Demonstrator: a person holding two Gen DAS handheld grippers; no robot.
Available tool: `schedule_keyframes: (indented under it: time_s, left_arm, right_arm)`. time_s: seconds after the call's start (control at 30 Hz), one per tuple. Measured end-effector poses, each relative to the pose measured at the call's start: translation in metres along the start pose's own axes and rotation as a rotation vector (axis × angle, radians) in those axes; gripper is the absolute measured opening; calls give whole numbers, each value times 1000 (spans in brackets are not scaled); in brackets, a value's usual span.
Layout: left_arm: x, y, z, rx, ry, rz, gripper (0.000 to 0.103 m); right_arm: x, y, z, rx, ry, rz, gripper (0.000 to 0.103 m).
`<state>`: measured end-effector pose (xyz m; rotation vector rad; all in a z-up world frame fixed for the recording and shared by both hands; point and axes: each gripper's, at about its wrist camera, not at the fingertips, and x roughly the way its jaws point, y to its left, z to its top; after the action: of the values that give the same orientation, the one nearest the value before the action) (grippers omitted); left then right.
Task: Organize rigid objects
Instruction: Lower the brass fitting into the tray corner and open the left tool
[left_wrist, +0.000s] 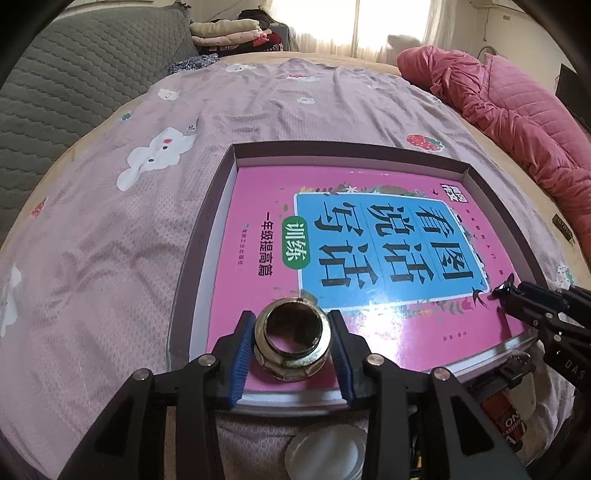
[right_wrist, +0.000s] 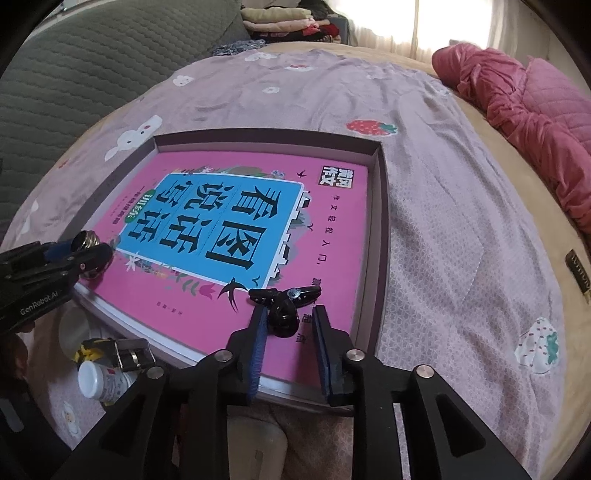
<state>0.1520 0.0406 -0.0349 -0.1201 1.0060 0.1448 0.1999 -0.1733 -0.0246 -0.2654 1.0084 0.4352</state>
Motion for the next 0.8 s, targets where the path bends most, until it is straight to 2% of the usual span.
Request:
schedule_keyframes:
  time_s: [0.1,0.47,0.53,0.6,0.8]
  left_arm:
    - [-1,2,-2,-4,2,-2,41]
    - [-10,6,-8,-13,-11,14,42]
    - [-13,6,-9,-14,-20,25,44]
    - [-17,6,-11,-20,-32,21,51]
    - [-31,9,-15,-36,-53,3,52]
  right_arm:
    - [-2,2,-1,-22,-5,-10,42]
    - [-11,-4,-2,8,-19,38,45]
    - [-16,-4,-2,2,-29,29,47]
    - [-19,-6,-4,3,-36,27,53]
    - [-24,-14,-6,55,-48,83,53]
